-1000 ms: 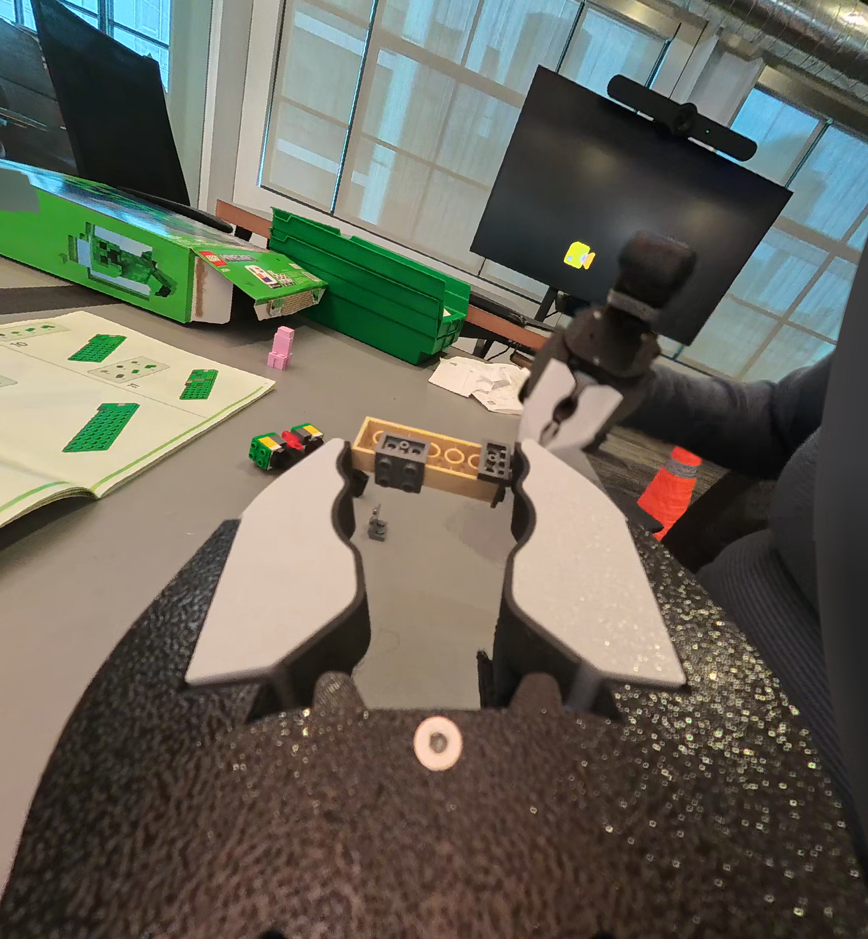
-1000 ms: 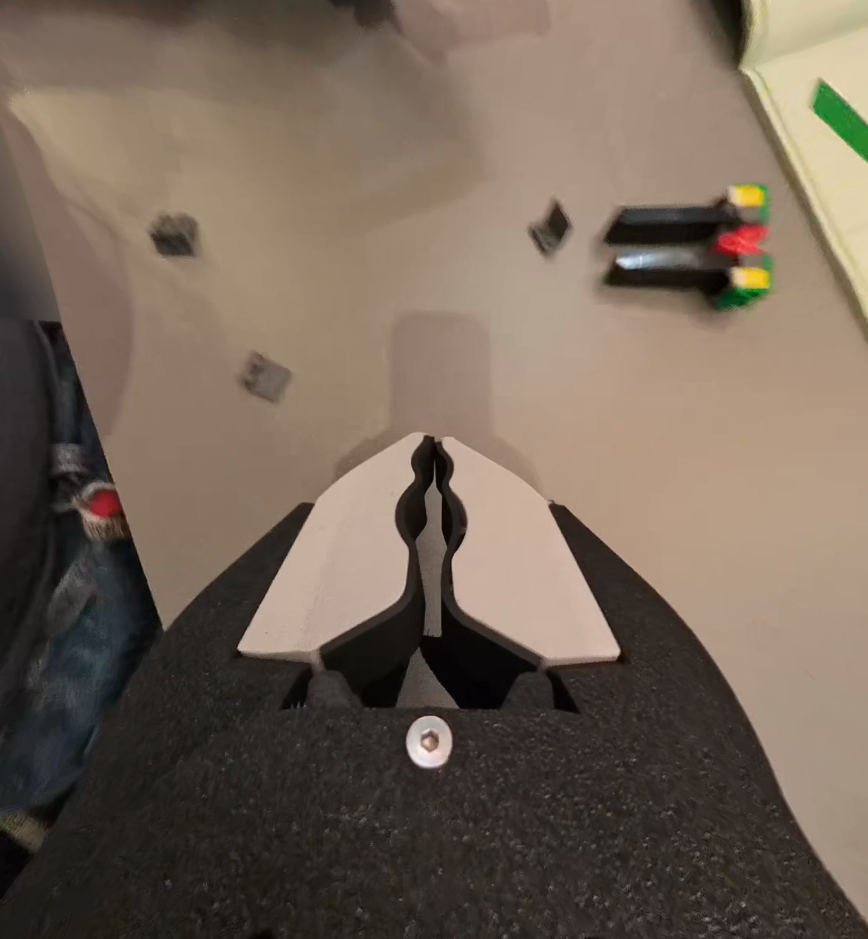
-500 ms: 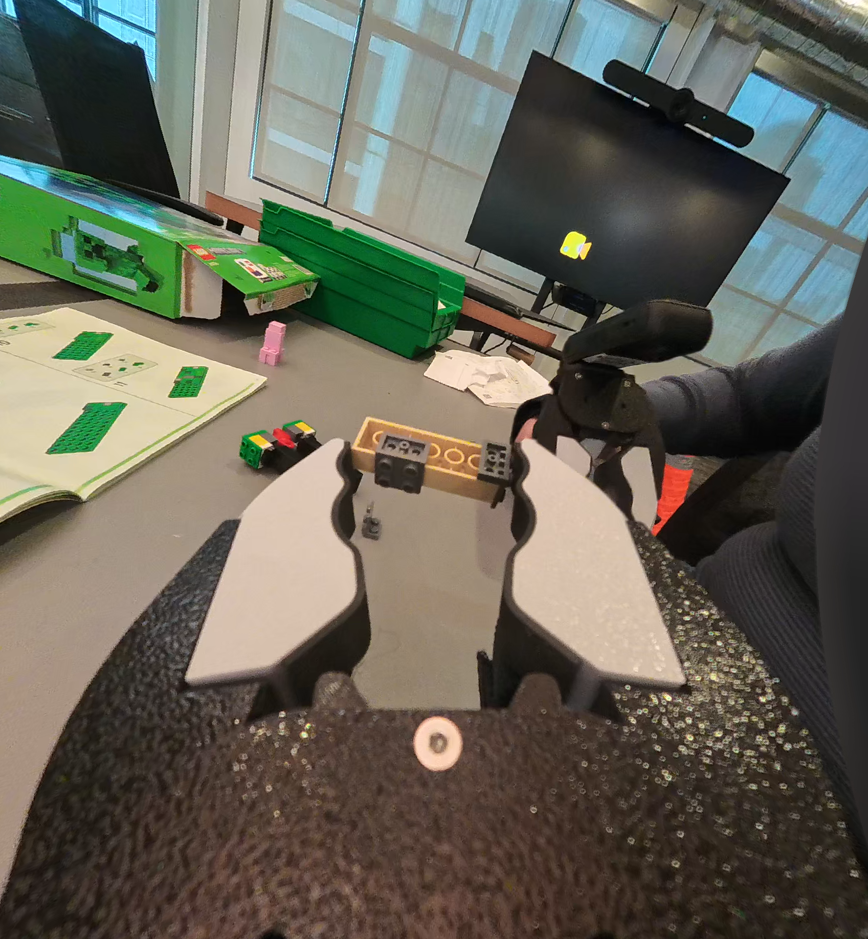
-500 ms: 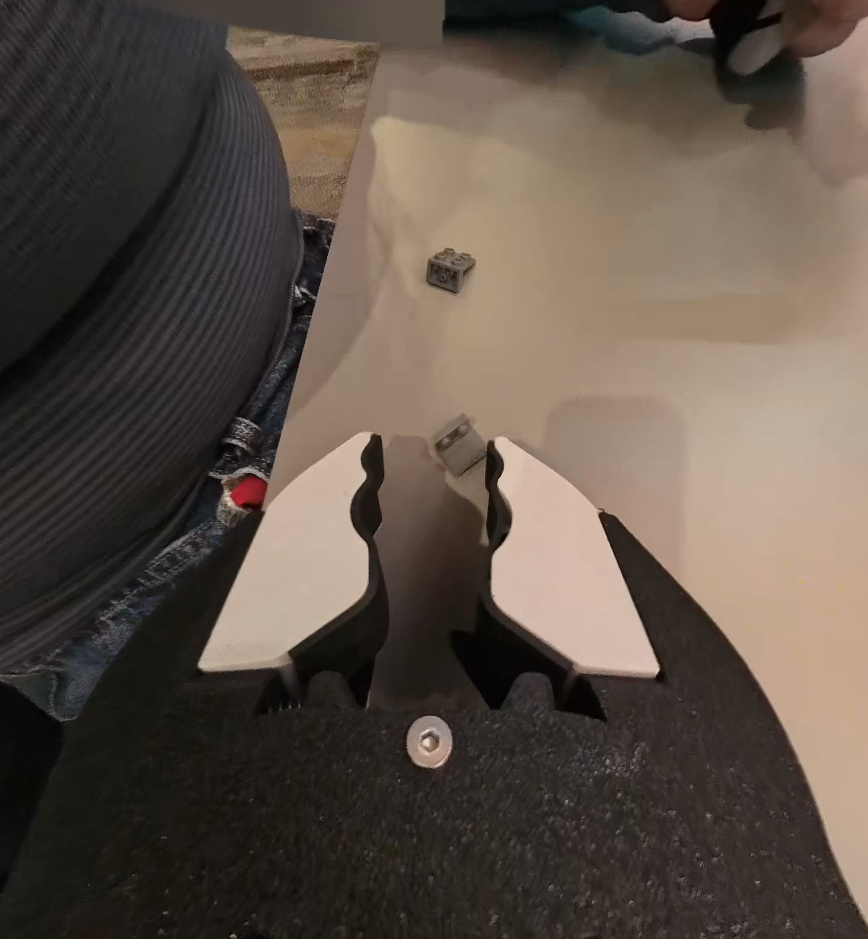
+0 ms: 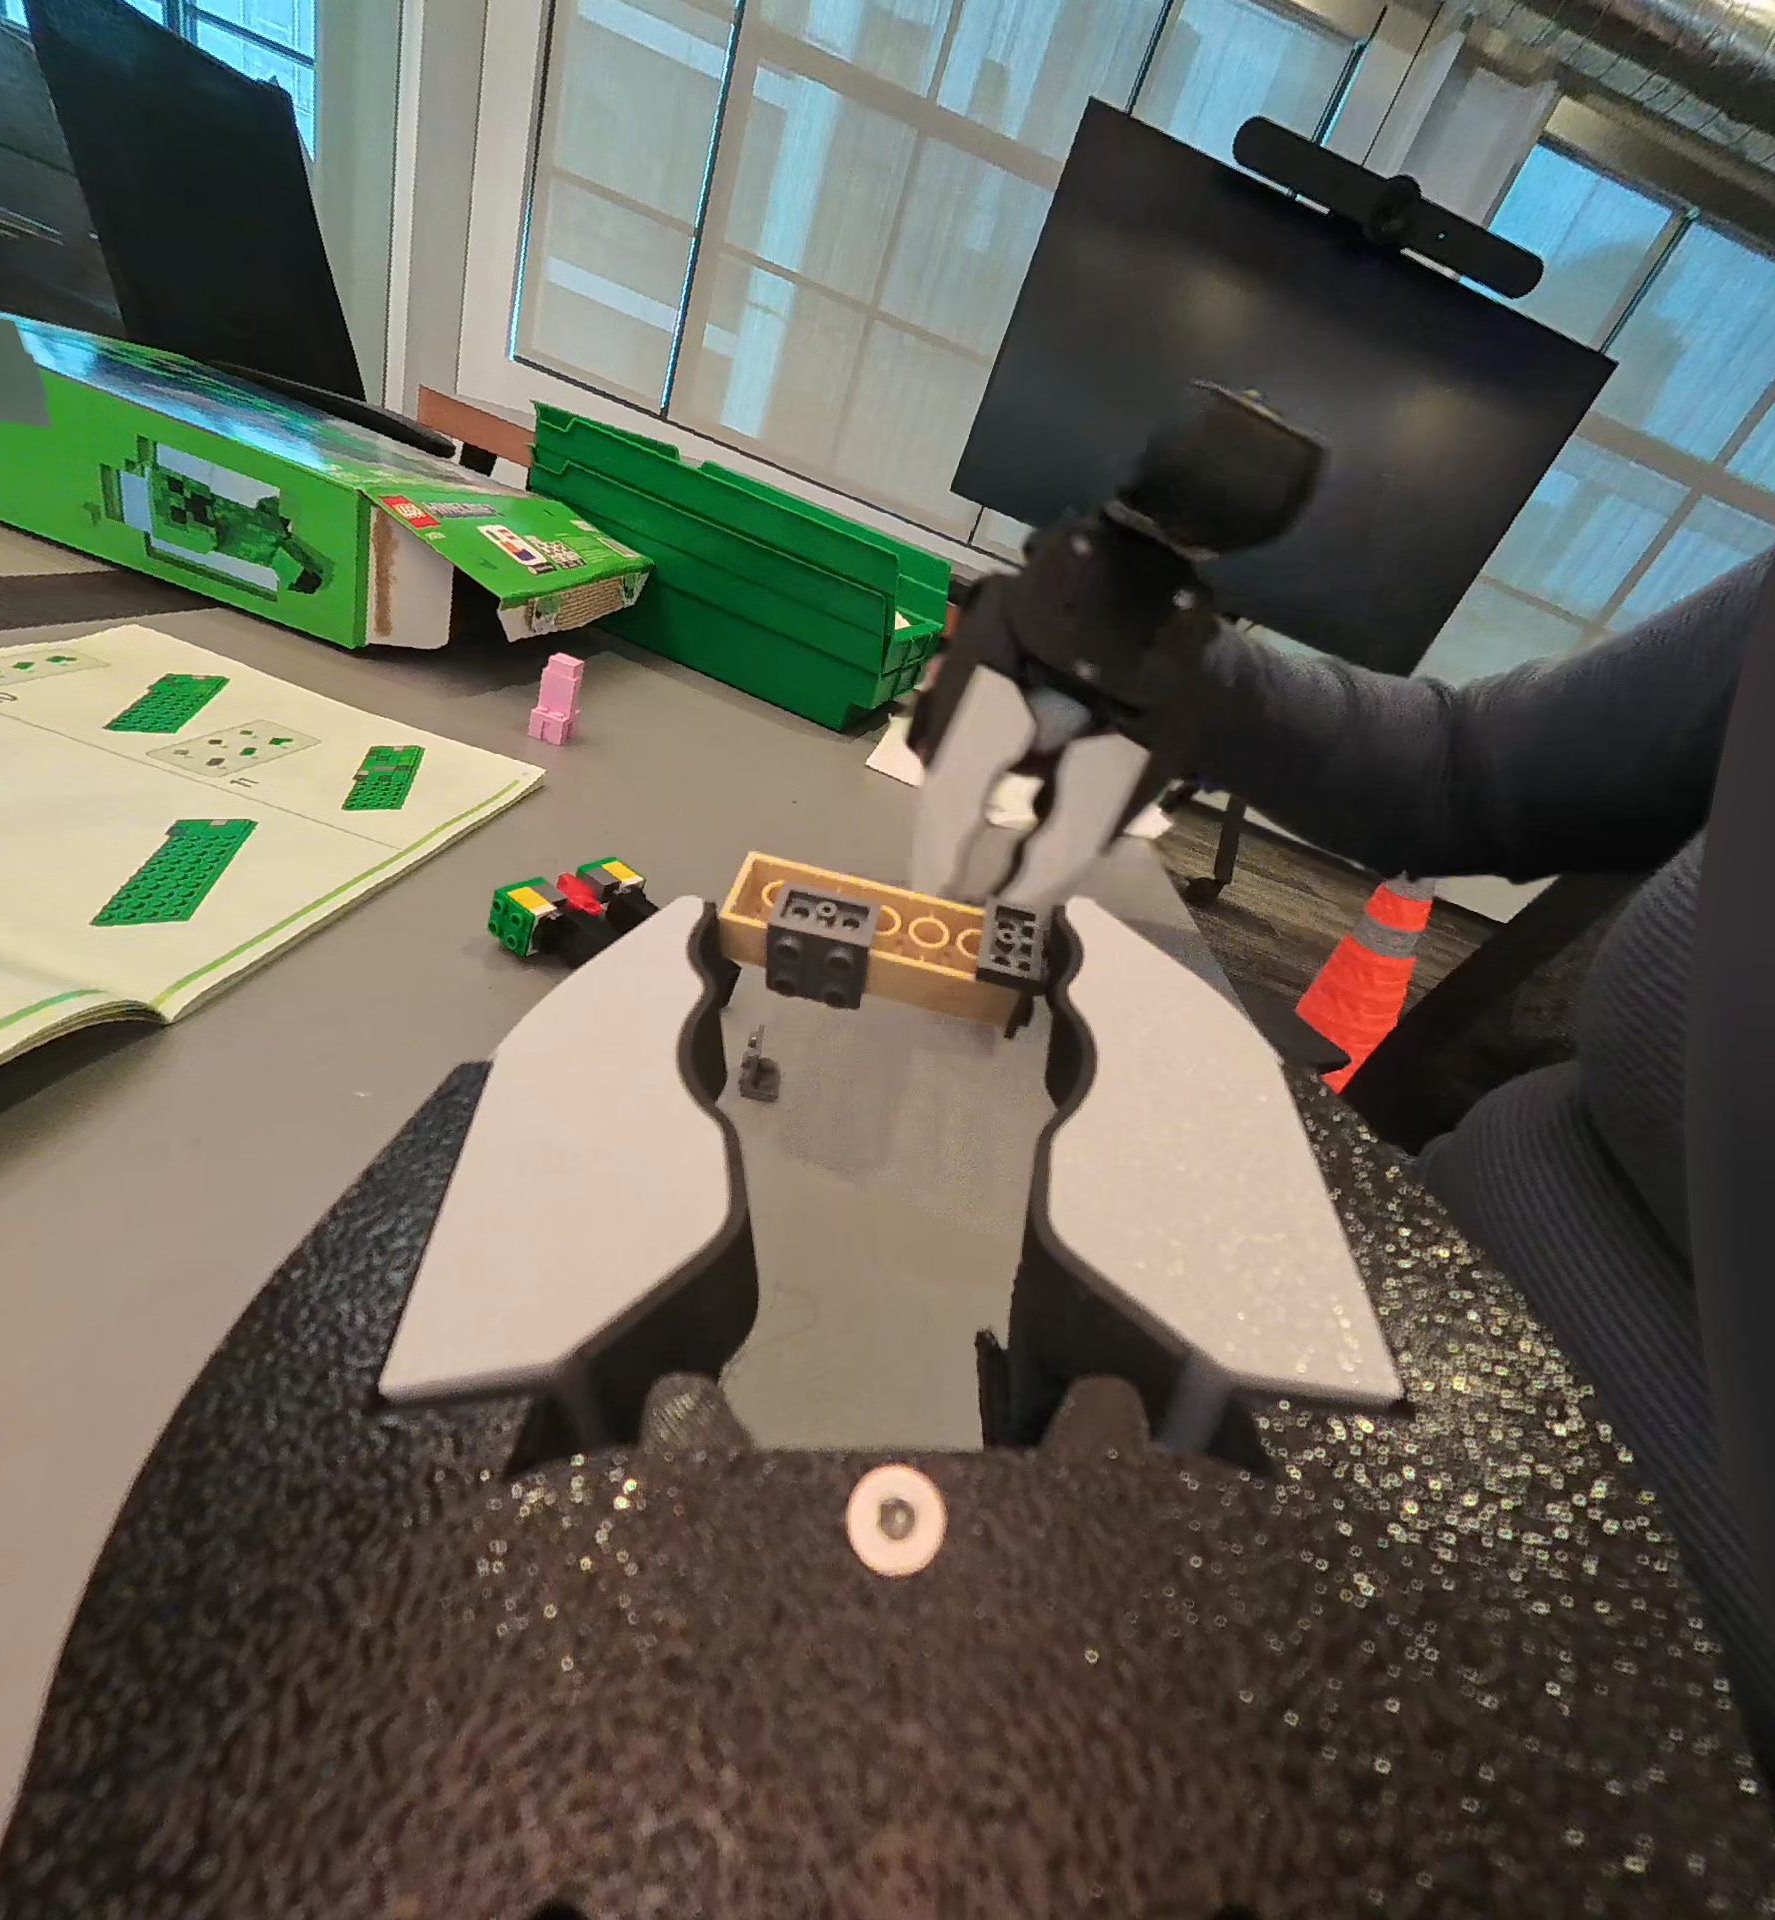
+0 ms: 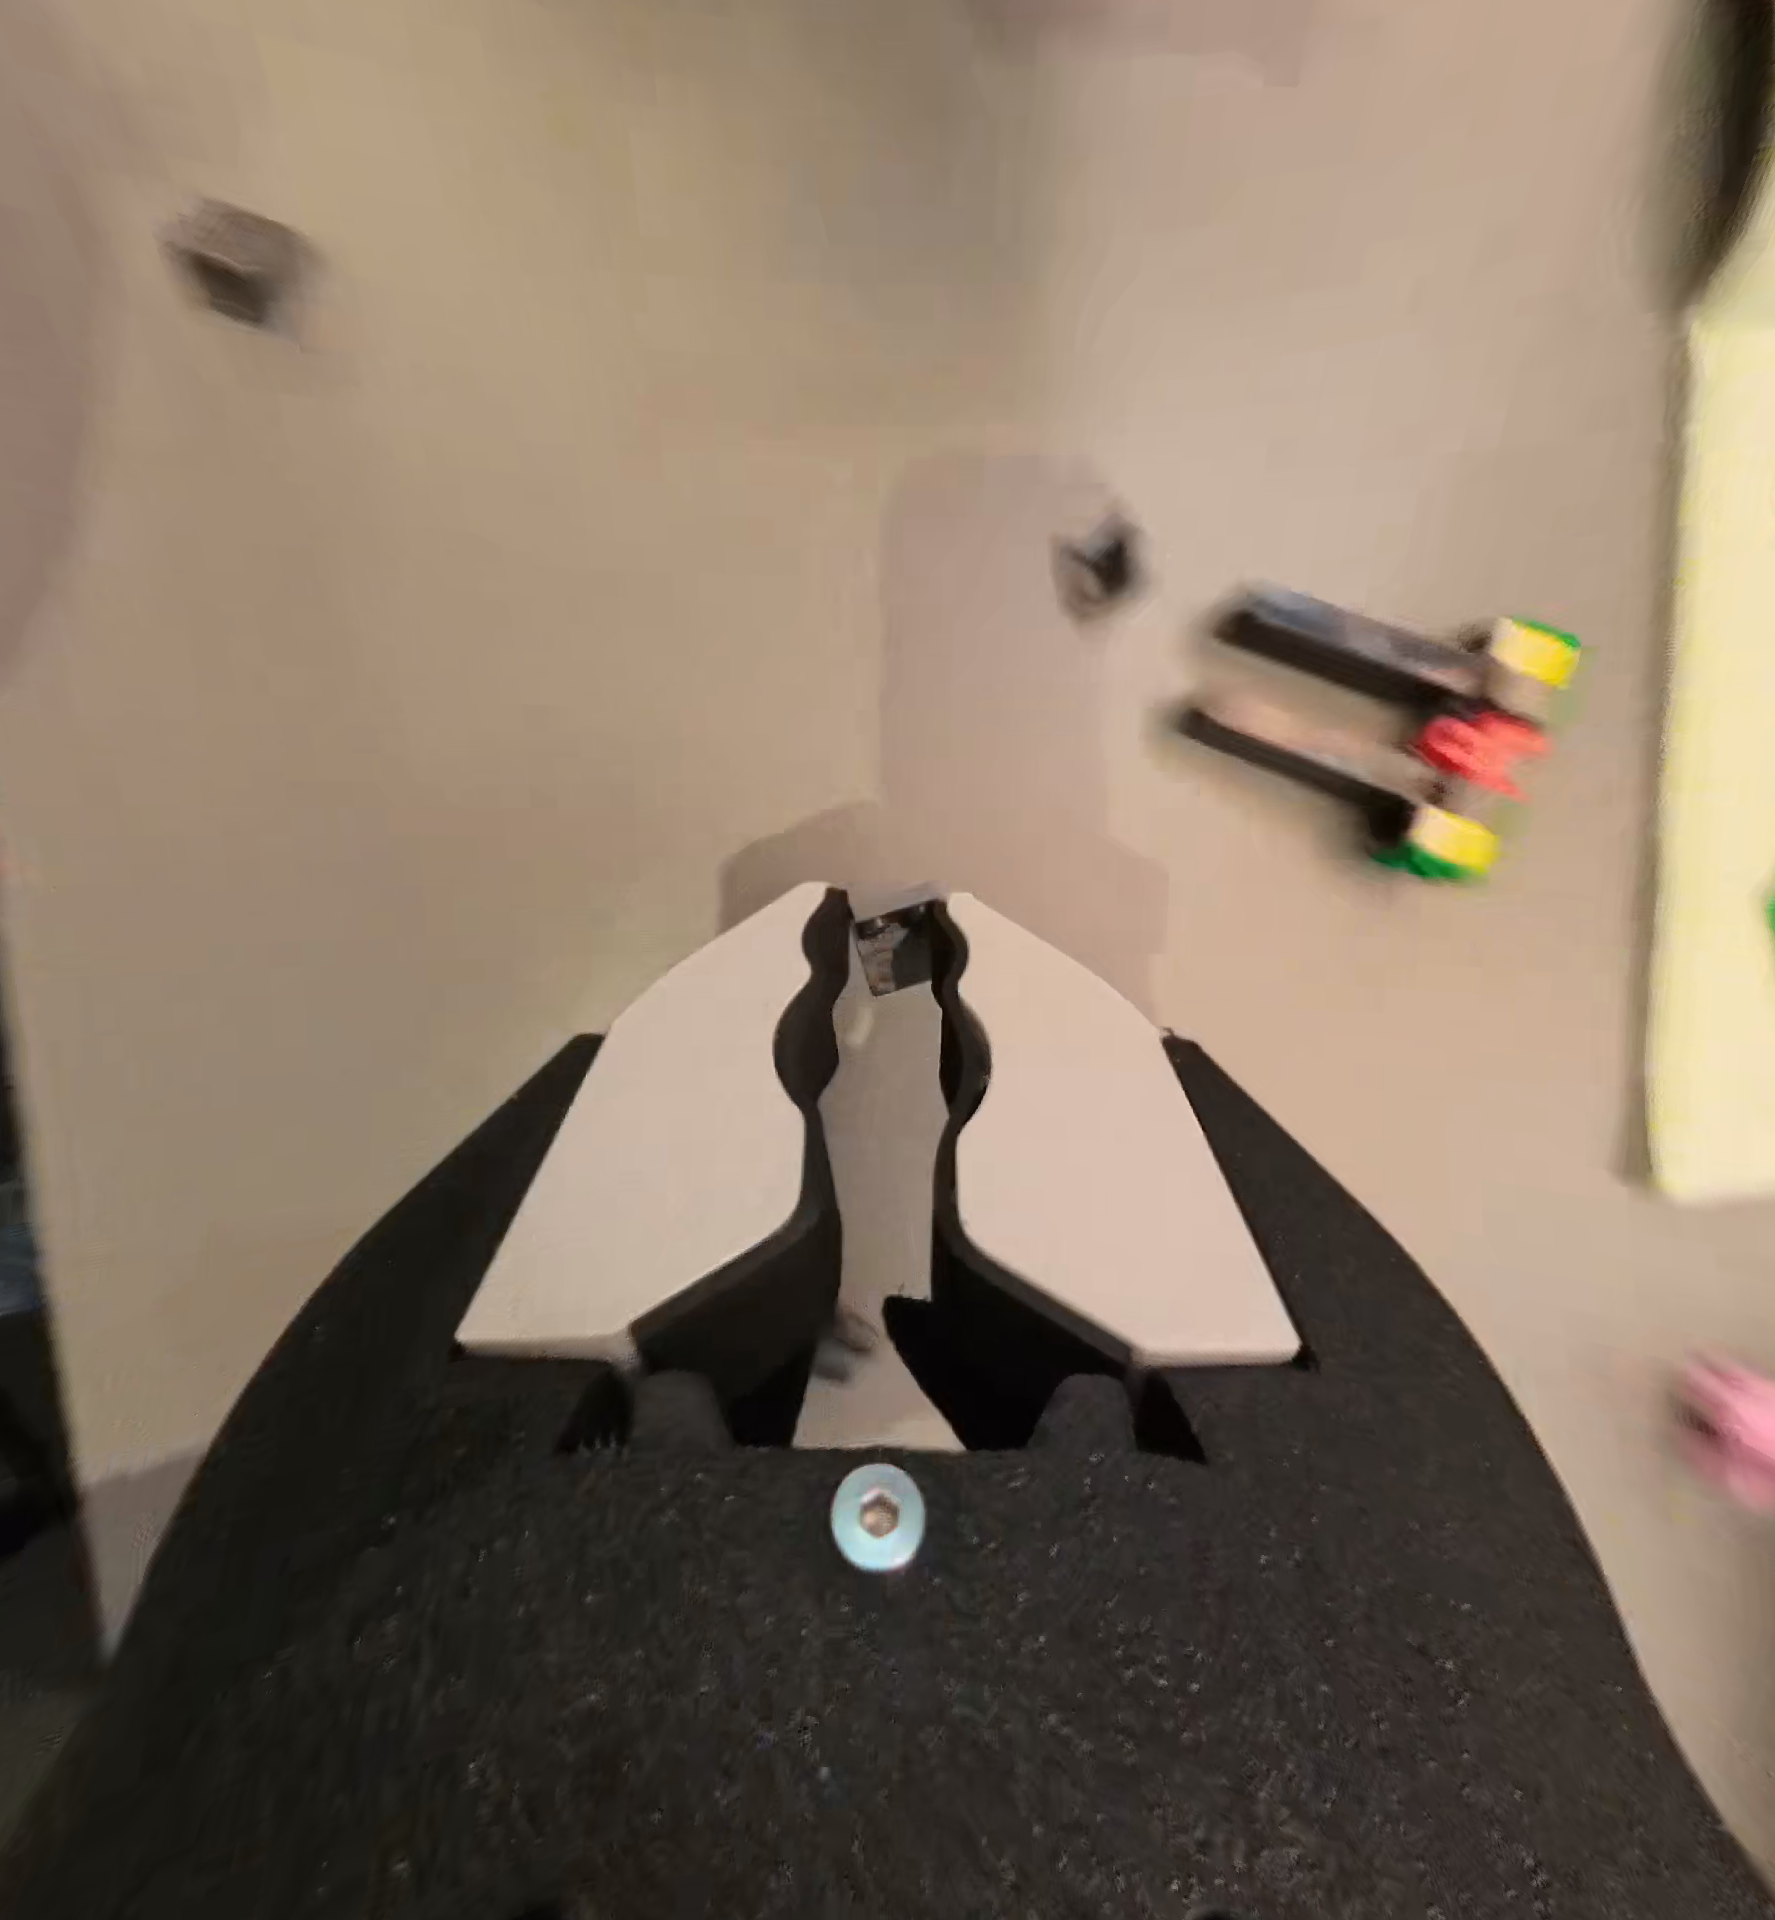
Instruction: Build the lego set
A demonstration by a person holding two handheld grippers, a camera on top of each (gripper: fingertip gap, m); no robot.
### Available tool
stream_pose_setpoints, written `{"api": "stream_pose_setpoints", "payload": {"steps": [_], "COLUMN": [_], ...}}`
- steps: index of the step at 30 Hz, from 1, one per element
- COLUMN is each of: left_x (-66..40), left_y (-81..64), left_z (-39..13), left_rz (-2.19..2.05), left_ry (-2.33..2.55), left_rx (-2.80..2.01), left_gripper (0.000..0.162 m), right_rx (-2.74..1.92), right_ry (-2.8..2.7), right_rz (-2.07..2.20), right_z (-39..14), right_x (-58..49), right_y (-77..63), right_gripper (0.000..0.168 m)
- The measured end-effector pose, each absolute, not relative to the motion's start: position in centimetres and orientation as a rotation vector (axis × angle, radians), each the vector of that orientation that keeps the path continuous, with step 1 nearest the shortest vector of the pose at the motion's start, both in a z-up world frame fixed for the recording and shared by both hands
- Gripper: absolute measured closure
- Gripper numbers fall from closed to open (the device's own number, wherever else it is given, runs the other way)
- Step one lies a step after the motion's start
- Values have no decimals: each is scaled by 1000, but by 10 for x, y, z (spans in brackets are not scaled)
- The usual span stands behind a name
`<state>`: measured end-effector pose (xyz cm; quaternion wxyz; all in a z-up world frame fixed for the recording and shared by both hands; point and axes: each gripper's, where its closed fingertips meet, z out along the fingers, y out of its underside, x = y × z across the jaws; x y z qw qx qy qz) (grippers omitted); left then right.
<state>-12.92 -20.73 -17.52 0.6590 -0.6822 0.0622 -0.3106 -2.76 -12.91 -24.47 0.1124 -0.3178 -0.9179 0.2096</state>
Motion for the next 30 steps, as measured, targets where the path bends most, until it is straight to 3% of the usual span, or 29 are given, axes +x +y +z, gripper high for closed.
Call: {"api": "stream_pose_setpoints", "payload": {"steps": [9,13,22,30], "left_x": [-129,-130,-130,-131], "left_y": [-207,-207,-208,-208], "left_z": [-175,-175,-174,-174], "left_rz": [-704,-709,-710,-715], "left_ry": [141,136,135,130], "left_rx": [-1544,-1540,-1539,-1535], "left_gripper": [103,103,103,103], "right_rx": [-956,-1025,-1602,-1544], "right_ry": [-2796,-2765,-2350,-2223], "right_rz": [565,618,796,624], "right_z": [-269,-264,-263,-273], "right_x": [-39,-33,-29,-28], "right_y": [-84,-79,-89,-84], "right_gripper": [152,135,148,155]}}
